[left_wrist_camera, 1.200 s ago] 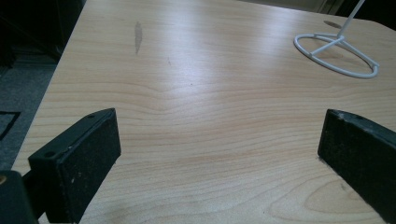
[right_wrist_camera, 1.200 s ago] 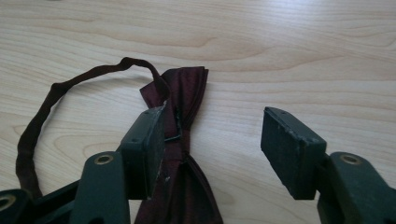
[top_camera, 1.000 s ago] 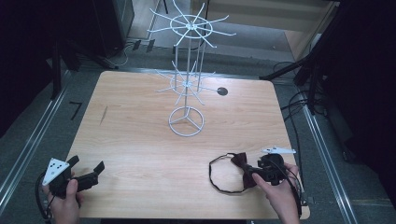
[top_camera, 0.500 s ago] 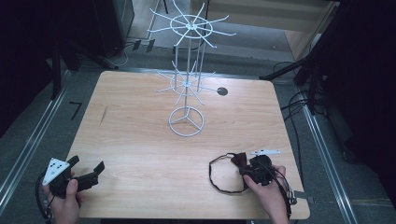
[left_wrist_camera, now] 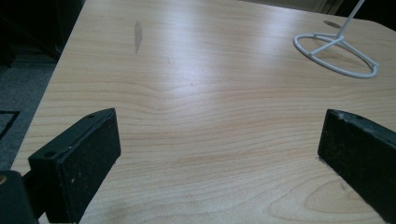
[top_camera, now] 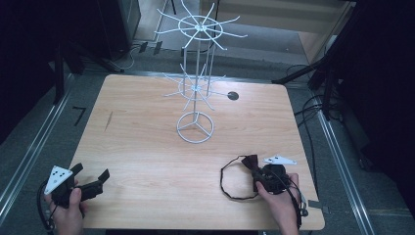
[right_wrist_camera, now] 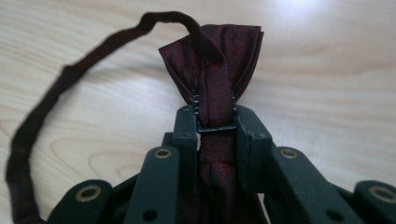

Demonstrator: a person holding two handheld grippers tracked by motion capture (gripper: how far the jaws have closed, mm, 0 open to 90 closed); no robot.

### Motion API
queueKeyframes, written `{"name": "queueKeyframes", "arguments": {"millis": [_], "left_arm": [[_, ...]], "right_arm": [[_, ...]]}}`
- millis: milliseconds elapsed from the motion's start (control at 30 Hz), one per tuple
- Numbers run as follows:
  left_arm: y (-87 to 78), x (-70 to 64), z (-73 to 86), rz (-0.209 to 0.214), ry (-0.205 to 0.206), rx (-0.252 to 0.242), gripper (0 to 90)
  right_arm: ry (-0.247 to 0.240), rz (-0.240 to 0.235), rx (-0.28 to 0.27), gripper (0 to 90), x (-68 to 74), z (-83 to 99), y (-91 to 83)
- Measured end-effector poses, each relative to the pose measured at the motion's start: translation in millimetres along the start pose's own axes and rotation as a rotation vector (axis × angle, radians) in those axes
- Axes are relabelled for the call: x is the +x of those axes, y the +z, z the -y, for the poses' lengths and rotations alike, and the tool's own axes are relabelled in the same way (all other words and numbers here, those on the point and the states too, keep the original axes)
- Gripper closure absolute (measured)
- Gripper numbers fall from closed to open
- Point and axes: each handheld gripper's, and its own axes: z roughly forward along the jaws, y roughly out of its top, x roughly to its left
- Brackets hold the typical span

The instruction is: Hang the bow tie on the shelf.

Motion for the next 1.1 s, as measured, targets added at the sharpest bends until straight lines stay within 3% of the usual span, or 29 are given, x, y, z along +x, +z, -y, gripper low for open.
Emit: {"name": "queueKeyframes", "arguments": {"millis": [67,133,167,200,267,367,1100], "left_arm": [[0.0,0.0,0.0,-0.001,0.001,0.0,0.0],[-0.1,0.1,0.0,0.0,0.001,-0.001,0.0],[-0.1,0.1,0.0,0.0,0.0,-0.002,0.0],[-0.1,0.1,0.0,0.0,0.0,0.0,0.0],[0.0,0.0,0.0,0.0,0.0,0.0,0.0],[0.0,0.0,0.0,0.0,-0.001,0.0,0.0],[0.0,0.5,-0.1,0.003,-0.004,0.0,0.0]], "right_arm": [[-0.004,0.003,-0.015,74.1,1.2,-0.8,-0.9],[-0.016,0.002,-0.079,74.1,5.3,-4.2,-5.6],[-0.016,0.002,-0.079,74.1,5.3,-4.2,-5.6],[-0.02,0.0,-0.12,74.1,7.9,-7.1,-8.6],[-0.023,0.001,-0.136,74.0,9.0,-8.2,-9.7],[-0.047,-0.01,-0.206,74.0,15.4,-15.1,-15.0],[-0.124,-0.025,-0.405,74.0,45.9,-57.3,-33.6]]}}
